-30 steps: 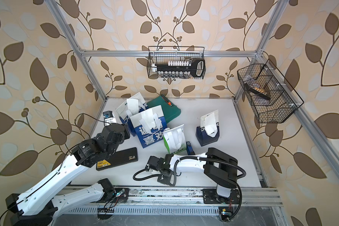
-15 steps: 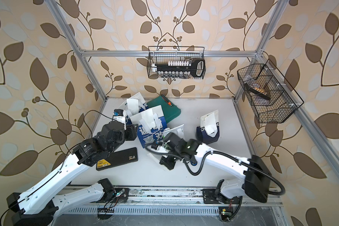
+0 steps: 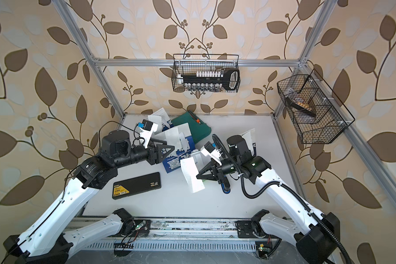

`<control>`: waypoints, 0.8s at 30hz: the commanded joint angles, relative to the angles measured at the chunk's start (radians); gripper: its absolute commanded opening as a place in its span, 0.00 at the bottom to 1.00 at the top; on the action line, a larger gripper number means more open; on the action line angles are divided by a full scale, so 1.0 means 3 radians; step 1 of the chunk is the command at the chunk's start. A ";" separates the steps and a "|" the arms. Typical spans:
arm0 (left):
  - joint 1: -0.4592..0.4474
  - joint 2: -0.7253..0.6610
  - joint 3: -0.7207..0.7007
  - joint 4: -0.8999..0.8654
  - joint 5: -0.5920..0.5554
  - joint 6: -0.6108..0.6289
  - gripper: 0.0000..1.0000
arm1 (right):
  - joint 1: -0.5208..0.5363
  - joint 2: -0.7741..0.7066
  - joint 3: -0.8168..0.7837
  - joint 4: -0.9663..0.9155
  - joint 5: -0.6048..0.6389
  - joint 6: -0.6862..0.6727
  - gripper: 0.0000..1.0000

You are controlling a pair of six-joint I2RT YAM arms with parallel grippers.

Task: Staple the receipts to the bags
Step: Pick up the receipt from the center of the board.

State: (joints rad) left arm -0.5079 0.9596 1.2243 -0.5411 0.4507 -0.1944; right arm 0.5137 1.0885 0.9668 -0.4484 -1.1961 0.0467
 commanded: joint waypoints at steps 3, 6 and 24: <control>0.0257 0.0179 0.0150 0.0190 0.1514 0.0033 0.81 | -0.0240 -0.0152 0.0136 -0.0183 -0.0555 -0.0209 0.00; 0.0289 0.0347 0.0068 0.0495 0.2083 -0.0243 0.86 | -0.0288 -0.0170 0.0154 -0.0179 -0.0609 -0.0230 0.00; -0.0060 0.0706 -0.0155 0.1046 0.2363 -0.0464 0.86 | -0.0287 0.0179 0.0244 0.0399 -0.0538 0.0071 0.00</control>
State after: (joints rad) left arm -0.5060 1.1561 1.1801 -0.2943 1.1347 -0.3195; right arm 0.4297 1.1278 1.0008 -0.3771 -1.3426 0.0601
